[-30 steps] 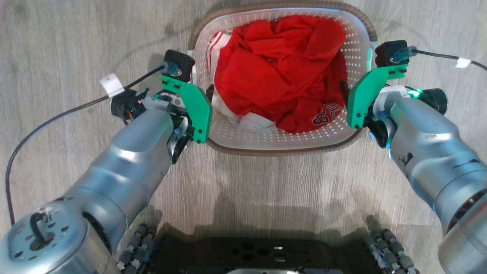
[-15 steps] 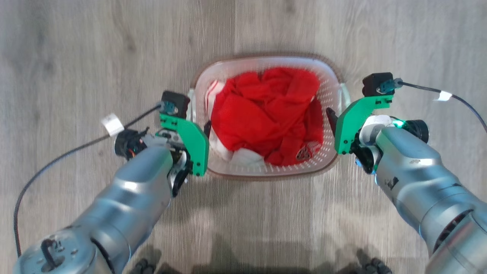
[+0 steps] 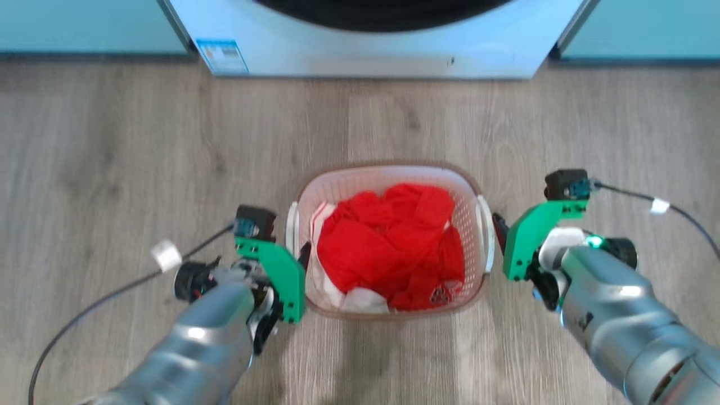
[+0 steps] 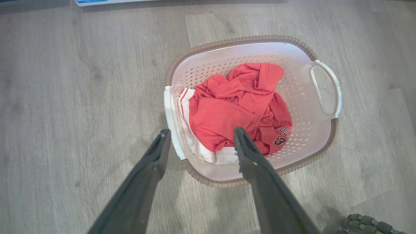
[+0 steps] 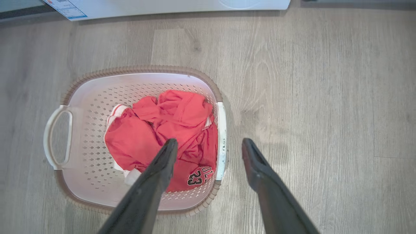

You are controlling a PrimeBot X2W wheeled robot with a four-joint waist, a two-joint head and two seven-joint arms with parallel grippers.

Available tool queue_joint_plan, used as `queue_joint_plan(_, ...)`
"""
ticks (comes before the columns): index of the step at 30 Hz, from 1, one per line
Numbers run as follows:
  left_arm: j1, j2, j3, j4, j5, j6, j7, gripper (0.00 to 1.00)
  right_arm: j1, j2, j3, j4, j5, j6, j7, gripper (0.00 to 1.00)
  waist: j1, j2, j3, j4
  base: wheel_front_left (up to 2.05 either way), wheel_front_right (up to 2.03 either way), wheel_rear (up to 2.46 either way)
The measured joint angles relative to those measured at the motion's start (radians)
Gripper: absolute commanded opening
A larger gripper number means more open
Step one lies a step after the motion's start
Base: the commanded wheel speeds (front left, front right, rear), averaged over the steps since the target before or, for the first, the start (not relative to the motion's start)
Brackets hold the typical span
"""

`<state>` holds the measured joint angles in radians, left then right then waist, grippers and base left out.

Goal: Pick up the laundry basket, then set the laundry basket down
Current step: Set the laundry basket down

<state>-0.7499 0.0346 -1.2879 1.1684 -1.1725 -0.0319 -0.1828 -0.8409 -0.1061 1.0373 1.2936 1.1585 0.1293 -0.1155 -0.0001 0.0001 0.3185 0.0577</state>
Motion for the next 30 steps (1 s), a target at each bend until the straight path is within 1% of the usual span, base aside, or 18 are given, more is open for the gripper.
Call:
queue_joint_plan(7, 0.062, 0.000, 0.009, 0.017, -0.009, -0.004, -0.059, 1.00, 0.081, -0.006, -0.007, -0.064, 0.013, 0.000, -0.109, 1.00, 0.0000, 0.0000, -0.149, 0.008, 0.00, 0.00, 0.00)
queue_joint_plan(8, 0.067, 0.000, 0.015, 0.017, -0.009, -0.004, -0.061, 1.00, 0.090, -0.011, -0.014, -0.084, 0.013, 0.000, -0.120, 1.00, 0.0000, 0.0000, -0.171, 0.008, 0.00, 0.00, 0.00)
queue_joint_plan(10, 0.076, 0.004, 0.060, 0.007, -0.002, -0.002, -0.065, 1.00, 0.103, -0.026, -0.034, -0.125, 0.013, 0.000, -0.126, 1.00, 0.0000, 0.0000, -0.214, 0.008, 0.00, 0.00, 0.00)
queue_joint_plan(12, 0.075, 0.021, 0.140, -0.047, 0.044, 0.024, -0.065, 1.00, 0.112, -0.046, -0.082, -0.176, 0.000, 0.000, -0.130, 1.00, -0.0001, 0.0000, -0.255, 0.007, 0.00, 0.00, 0.00)
queue_joint_plan(14, 0.076, 0.051, 0.237, -0.132, 0.113, 0.052, -0.066, 1.00, 0.110, -0.076, -0.174, -0.245, -0.060, 0.000, -0.132, 1.00, 0.0000, 0.0000, -0.290, 0.004, 0.00, 0.00, 0.00)
queue_joint_plan(17, 0.106, 0.099, 0.413, -0.299, 0.255, 0.106, -0.067, 1.00, 0.122, -0.109, -0.345, -0.360, -0.183, 0.000, -0.133, 1.00, 0.0000, 0.0000, -0.328, -0.003, 0.00, 0.00, 0.00)
queue_joint_plan(20, 0.212, 0.119, 0.607, -0.494, 0.418, 0.152, -0.069, 1.00, 0.206, -0.115, -0.530, -0.513, -0.342, 0.000, -0.133, 1.00, 0.0000, 0.0000, -0.355, -0.010, 0.00, 0.00, 0.00)
queue_joint_plan(21, 0.259, 0.119, 0.661, -0.553, 0.474, 0.157, -0.069, 1.00, 0.248, -0.114, -0.574, -0.565, -0.403, 0.000, -0.133, 1.00, 0.0000, 0.0000, -0.361, -0.012, 0.00, 0.00, 0.00)
queue_joint_plan(24, 0.399, 0.107, 0.789, -0.699, 0.610, 0.153, -0.069, 1.00, 0.396, -0.075, -0.708, -0.716, -0.562, 0.000, -0.133, 1.00, 0.0000, 0.0000, -0.378, -0.013, 0.00, 0.00, 0.00)
queue_joint_plan(26, 0.474, 0.088, 0.870, -0.780, 0.680, 0.135, -0.069, 1.00, 0.485, -0.049, -0.755, -0.821, -0.664, 0.000, -0.133, 1.00, 0.0000, -0.0001, -0.387, -0.010, 0.00, 0.00, 0.00)
queue_joint_plan(28, 0.526, 0.069, 0.937, -0.864, 0.743, 0.101, -0.069, 1.00, 0.551, -0.023, -0.817, -0.924, -0.751, 0.000, -0.133, 1.00, 0.0000, -0.0001, -0.391, -0.006, 0.00, 0.00, 0.00)
queue_joint_plan(30, 0.558, 0.048, 0.993, -0.930, 0.789, 0.068, -0.070, 1.00, 0.595, 0.006, -0.892, -1.017, -0.778, 0.000, -0.133, 1.00, 0.0000, -0.0001, -0.393, -0.003, 0.00, 0.00, 0.00)
